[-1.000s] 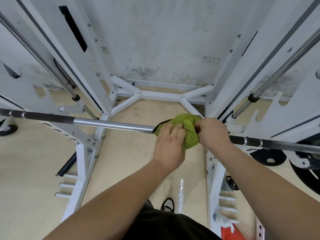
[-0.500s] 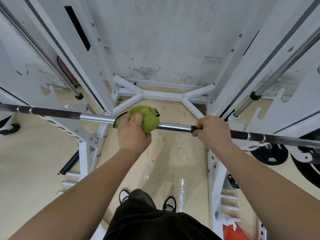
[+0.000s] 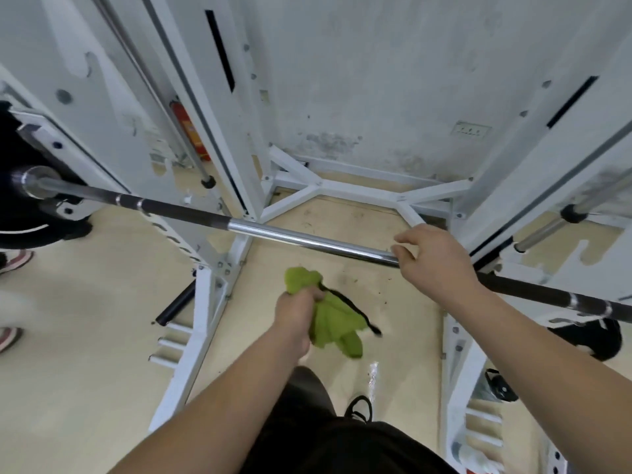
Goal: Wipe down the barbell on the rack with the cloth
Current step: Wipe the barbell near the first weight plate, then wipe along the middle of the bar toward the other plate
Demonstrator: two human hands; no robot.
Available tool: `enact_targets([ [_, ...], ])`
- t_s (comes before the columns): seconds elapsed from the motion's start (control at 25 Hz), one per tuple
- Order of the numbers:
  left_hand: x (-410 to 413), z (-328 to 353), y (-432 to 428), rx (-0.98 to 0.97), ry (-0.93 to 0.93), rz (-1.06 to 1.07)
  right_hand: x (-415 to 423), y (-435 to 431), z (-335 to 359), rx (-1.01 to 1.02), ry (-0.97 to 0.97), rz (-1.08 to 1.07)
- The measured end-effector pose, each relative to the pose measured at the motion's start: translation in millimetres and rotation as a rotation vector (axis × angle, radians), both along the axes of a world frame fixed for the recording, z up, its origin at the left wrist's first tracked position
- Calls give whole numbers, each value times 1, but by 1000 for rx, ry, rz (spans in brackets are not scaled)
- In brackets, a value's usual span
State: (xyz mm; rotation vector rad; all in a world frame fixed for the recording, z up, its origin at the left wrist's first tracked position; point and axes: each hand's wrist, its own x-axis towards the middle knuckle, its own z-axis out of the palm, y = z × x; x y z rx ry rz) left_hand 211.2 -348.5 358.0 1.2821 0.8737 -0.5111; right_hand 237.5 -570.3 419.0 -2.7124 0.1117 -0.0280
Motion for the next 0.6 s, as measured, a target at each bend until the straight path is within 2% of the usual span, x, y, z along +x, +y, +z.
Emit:
enact_targets([
  [0.12, 40, 17, 57, 4, -109, 205, 26, 48, -6, -59, 72, 61],
  [0.2, 67, 26, 93, -42, -166, 322, 38, 73, -12, -135, 51, 59],
  [0.28, 86, 35, 110, -122, -146, 377, 41, 91, -18, -213, 7, 56],
  [0.44, 78, 32, 62, -126, -139, 259, 40, 106, -27, -230, 26, -15],
  [0.6, 57, 36, 41, -357, 5, 29, 37, 106, -26, -179, 26, -55],
])
